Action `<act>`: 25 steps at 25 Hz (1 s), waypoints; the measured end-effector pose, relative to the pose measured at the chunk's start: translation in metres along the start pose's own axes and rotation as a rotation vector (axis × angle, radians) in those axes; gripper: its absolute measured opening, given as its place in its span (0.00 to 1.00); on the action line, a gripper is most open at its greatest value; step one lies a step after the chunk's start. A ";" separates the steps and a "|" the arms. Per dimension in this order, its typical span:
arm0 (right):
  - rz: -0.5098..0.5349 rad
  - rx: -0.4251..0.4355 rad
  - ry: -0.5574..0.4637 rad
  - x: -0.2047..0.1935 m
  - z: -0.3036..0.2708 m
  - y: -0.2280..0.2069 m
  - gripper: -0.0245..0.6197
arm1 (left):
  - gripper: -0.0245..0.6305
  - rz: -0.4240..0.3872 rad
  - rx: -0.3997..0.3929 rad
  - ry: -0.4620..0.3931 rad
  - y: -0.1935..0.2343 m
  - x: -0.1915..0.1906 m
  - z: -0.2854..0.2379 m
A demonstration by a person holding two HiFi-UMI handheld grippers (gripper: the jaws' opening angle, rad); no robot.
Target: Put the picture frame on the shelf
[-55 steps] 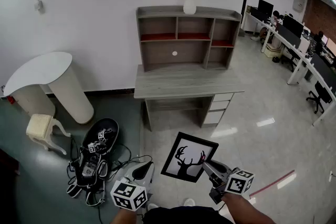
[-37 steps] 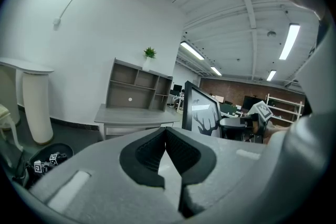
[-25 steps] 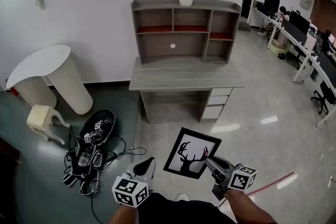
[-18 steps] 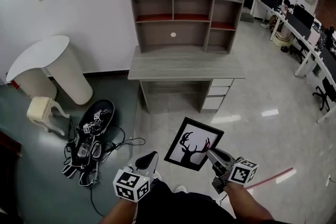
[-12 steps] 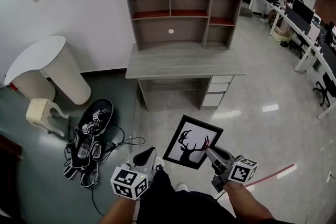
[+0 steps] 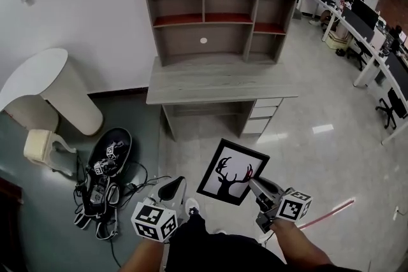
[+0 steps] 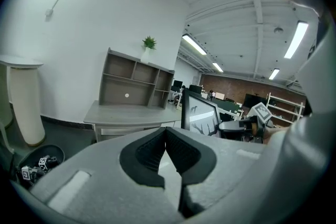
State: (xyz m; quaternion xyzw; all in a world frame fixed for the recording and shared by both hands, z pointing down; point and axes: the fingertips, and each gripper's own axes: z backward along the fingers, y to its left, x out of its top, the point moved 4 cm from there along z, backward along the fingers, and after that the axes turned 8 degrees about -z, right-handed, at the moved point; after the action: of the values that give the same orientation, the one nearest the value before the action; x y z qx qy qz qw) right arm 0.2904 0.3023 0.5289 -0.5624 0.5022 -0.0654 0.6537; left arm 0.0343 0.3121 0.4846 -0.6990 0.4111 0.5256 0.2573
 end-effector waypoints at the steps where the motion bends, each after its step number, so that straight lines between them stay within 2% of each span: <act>1: 0.003 -0.001 0.002 0.006 -0.010 0.000 0.17 | 0.05 0.002 -0.002 0.000 0.009 0.002 -0.005; 6: 0.034 -0.012 0.017 0.032 -0.062 0.004 0.17 | 0.05 0.012 -0.012 -0.014 0.056 0.017 -0.033; 14: 0.041 -0.025 -0.006 0.067 -0.149 0.009 0.17 | 0.05 -0.020 -0.023 -0.037 0.141 0.049 -0.065; 25: 0.065 -0.040 -0.009 0.089 -0.233 0.008 0.17 | 0.05 -0.004 -0.021 -0.038 0.225 0.055 -0.094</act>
State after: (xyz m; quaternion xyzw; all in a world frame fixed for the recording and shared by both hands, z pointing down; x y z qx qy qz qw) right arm 0.1596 0.0916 0.5028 -0.5591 0.5184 -0.0316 0.6463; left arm -0.1010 0.1016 0.4780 -0.6924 0.3990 0.5425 0.2589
